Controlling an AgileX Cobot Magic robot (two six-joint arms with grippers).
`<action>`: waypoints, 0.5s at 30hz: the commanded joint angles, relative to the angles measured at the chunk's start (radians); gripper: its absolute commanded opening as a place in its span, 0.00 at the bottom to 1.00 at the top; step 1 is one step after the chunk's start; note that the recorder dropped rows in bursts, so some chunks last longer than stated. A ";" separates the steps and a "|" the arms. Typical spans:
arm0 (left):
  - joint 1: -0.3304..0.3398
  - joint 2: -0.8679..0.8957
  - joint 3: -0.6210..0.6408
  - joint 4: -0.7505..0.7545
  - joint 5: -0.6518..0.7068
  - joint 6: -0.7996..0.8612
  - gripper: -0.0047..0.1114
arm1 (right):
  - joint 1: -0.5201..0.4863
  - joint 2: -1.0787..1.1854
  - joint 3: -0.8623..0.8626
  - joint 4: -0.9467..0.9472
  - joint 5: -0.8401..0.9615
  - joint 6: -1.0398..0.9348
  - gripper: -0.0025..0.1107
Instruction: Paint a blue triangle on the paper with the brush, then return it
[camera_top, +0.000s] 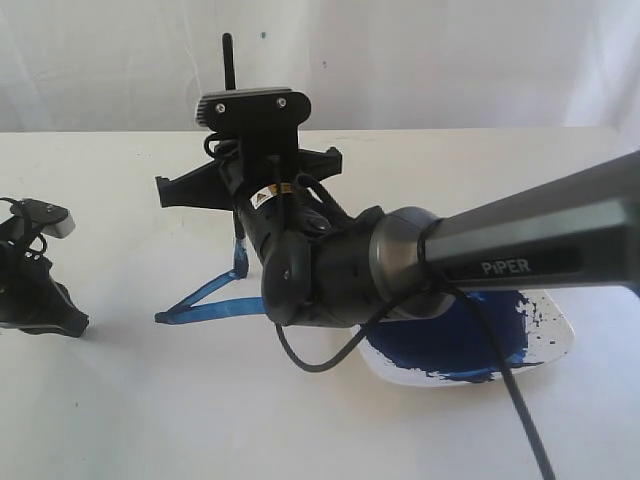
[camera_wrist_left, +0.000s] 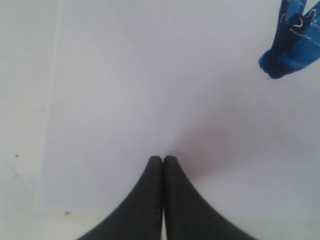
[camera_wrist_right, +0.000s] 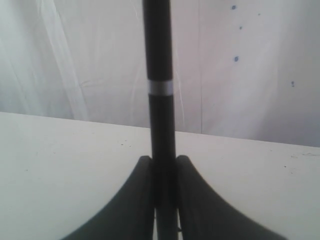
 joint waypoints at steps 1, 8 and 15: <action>-0.008 -0.001 0.007 -0.009 0.020 -0.003 0.04 | -0.004 -0.002 -0.004 -0.002 0.034 -0.001 0.02; -0.008 -0.001 0.007 -0.009 0.020 -0.003 0.04 | -0.004 -0.015 -0.004 0.102 0.037 -0.075 0.02; -0.008 -0.001 0.007 -0.009 0.020 -0.003 0.04 | -0.004 -0.040 -0.004 0.184 0.080 -0.113 0.02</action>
